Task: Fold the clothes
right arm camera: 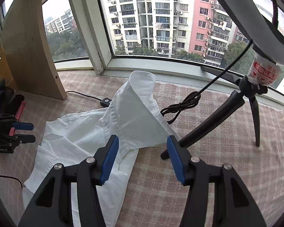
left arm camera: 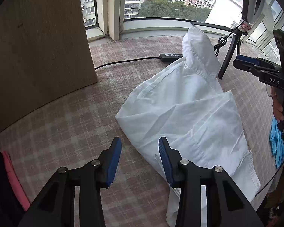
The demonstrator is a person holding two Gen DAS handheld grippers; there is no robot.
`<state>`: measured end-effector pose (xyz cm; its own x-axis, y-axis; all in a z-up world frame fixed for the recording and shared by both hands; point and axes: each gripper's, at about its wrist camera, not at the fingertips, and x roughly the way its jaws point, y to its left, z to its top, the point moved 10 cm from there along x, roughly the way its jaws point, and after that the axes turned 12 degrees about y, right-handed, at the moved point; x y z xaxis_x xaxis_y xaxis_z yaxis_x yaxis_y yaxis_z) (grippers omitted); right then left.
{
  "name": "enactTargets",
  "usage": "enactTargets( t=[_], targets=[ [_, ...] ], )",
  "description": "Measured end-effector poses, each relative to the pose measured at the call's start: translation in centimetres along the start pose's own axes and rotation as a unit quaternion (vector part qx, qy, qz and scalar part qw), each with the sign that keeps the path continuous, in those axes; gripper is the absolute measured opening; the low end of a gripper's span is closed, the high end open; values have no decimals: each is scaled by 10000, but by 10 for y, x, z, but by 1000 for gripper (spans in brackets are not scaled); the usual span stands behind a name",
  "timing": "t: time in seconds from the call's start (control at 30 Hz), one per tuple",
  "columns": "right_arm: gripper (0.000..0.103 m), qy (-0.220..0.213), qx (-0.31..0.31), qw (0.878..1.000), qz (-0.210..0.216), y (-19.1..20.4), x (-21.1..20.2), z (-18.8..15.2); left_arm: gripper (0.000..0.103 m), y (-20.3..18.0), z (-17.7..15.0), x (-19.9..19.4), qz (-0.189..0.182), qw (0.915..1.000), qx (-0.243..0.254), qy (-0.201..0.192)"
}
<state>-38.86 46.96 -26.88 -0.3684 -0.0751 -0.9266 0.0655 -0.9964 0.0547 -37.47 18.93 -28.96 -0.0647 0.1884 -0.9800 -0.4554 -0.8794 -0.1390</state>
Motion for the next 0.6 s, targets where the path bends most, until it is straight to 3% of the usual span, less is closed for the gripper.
enactTargets(
  t=[0.23,0.4,0.43,0.47,0.53,0.6],
  targets=[
    [61,172,-656,9960,-584,16,46,61,46,2,39,43,-15,9991,359,244],
    [61,369,-882,9941,-517,22,74,71,44,-8,45,51,129,9969,764,126],
    [54,395,-935,9935,-518,23,77,71,41,-9,45,52,124,9964,827,106],
    [29,432,-970,9933,-448,26,79,70,37,-11,45,52,77,9961,878,105],
    [5,538,-976,9935,-250,32,78,66,21,-15,43,52,-15,9952,978,103],
    [5,359,-998,9942,-188,38,62,63,12,-20,40,50,10,9939,1099,105]
  ],
)
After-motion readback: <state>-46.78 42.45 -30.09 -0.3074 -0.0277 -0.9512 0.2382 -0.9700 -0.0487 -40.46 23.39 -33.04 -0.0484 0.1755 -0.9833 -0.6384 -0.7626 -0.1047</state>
